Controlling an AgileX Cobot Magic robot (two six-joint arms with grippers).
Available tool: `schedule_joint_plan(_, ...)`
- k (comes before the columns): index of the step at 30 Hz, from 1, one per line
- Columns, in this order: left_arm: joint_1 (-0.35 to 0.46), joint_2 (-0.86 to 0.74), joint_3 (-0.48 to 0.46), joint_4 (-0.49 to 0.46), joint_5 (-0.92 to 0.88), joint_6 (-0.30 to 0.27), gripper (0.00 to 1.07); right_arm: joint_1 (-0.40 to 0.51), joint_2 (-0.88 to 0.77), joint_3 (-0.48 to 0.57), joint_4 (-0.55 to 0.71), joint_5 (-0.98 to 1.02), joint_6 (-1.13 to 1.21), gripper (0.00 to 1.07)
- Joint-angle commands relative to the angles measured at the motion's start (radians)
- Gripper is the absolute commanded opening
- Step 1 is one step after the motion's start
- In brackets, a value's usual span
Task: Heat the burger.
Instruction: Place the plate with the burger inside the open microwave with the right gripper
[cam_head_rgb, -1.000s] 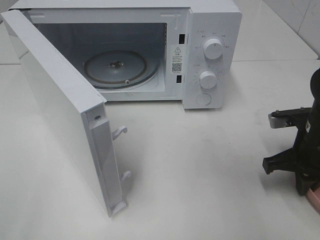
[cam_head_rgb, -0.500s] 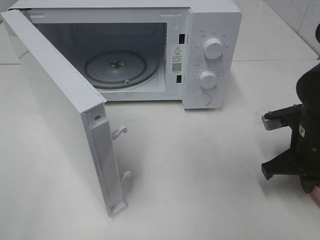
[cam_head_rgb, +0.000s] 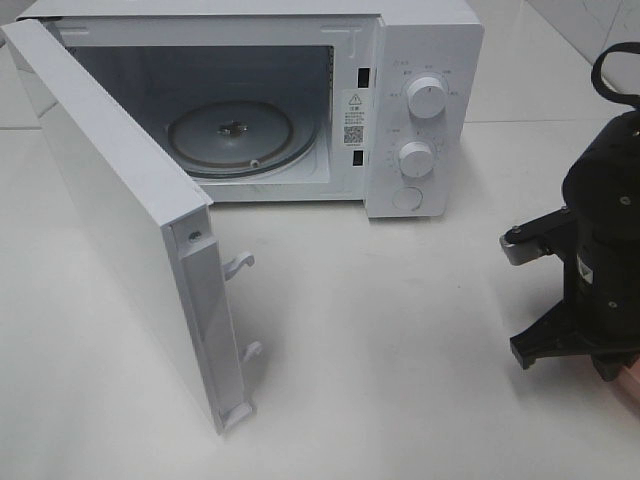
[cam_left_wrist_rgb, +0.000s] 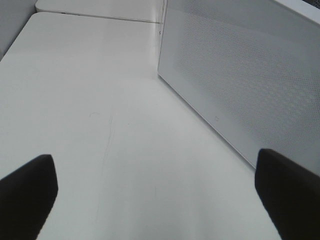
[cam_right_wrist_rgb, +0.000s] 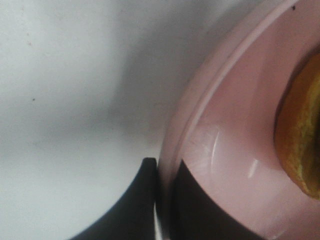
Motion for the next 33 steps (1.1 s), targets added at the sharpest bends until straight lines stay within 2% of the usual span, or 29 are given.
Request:
schedule_joint_plan(1,0.002,-0.019,0.003,0.002,-0.010,-0.004,1.00,0.005,-0.042,0.004,-0.062,0.062,0.014,0.00)
schedule_joint_plan(10,0.002,-0.019,0.003,0.002,-0.010,-0.004,1.00,0.020,-0.085,0.004,-0.089,0.098,0.009,0.00)
schedule_joint_plan(22,0.002,-0.019,0.003,0.002,-0.010,-0.004,1.00,0.143,-0.105,0.056,-0.110,0.126,0.017,0.00)
schedule_joint_plan(33,0.002,-0.019,0.003,0.002,-0.010,-0.004,1.00,0.265,-0.105,0.057,-0.121,0.157,0.017,0.00)
